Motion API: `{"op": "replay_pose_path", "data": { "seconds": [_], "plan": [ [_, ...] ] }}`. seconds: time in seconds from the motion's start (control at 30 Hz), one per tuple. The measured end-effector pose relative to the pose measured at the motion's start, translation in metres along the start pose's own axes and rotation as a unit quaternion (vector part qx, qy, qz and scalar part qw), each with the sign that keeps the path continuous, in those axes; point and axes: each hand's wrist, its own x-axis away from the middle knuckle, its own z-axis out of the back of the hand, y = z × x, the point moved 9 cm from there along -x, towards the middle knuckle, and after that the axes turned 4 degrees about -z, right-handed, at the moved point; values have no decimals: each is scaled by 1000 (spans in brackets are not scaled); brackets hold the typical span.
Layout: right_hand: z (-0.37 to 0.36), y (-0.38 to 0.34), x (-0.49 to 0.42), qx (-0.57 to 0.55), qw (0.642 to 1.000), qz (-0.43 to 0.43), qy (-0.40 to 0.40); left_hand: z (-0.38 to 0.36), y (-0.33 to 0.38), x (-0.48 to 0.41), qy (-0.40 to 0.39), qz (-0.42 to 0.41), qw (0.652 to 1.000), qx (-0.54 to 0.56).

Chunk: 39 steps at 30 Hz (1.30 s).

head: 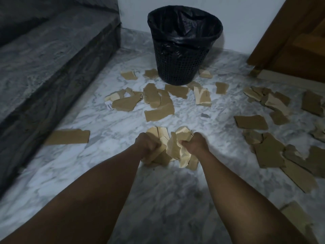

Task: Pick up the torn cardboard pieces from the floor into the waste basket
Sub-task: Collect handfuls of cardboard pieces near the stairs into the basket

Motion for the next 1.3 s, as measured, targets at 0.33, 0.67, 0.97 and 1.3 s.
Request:
{"op": "replay_pose_path", "data": {
  "seconds": [0.33, 0.67, 0.97, 1.3],
  "plan": [
    [-67, -74, 34, -37, 997, 48, -48, 78, -55, -1, 45, -23, 998, -45],
    [-80, -101, 32, -224, 961, 87, -133, 161, -93, -11, 99, 27, 995, 2],
    [-95, -107, 26, -180, 954, 102, -215, 212, -155, -21, 139, 96, 978, -122],
    [-88, -113, 36, -159, 958, 110, -213, 127, -64, -33, 53, -38, 962, -264]
  ]
}}
